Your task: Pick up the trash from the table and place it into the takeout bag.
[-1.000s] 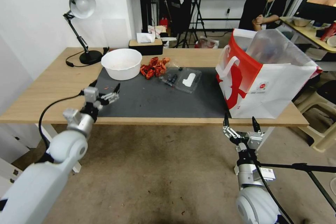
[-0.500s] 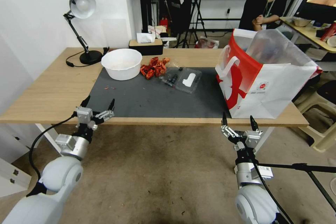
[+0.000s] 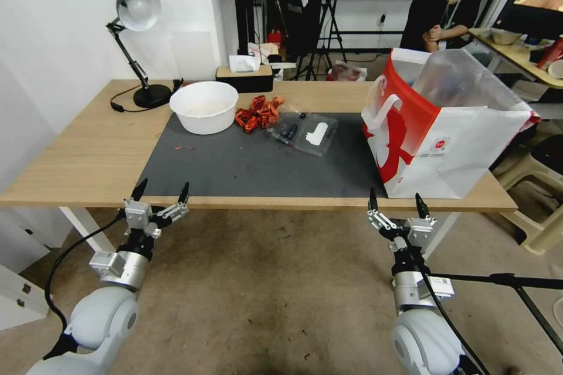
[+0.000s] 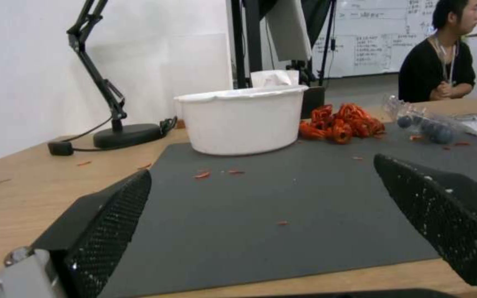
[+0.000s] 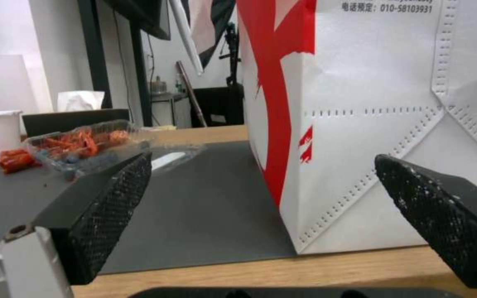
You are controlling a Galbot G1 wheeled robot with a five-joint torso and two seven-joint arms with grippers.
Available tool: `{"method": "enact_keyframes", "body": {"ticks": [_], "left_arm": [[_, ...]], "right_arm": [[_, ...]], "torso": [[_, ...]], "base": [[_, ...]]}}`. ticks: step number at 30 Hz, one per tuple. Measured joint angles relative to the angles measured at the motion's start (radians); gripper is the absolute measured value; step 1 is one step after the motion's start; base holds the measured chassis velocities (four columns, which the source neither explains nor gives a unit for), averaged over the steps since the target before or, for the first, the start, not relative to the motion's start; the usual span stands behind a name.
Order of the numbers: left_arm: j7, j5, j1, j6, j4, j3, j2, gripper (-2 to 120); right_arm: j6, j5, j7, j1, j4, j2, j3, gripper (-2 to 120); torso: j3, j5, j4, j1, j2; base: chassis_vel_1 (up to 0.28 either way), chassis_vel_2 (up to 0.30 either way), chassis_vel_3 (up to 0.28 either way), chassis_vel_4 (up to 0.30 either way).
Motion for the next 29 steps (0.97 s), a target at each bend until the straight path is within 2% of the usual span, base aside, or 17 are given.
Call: {"method": "enact_keyframes", "body": {"ticks": [29], "left_arm": [[-0.001, 0.001, 0.003, -0.008, 0.008, -0.003, -0.002, 100]], "right_arm": [[0.004, -0.005, -0.006, -0.001, -0.001, 0.003, -0.002, 100]], "torso": [[0.0, 0.0, 0.0, 0.0, 0.0]], "base": [[0.0, 0.0, 0.0, 0.0]]}}
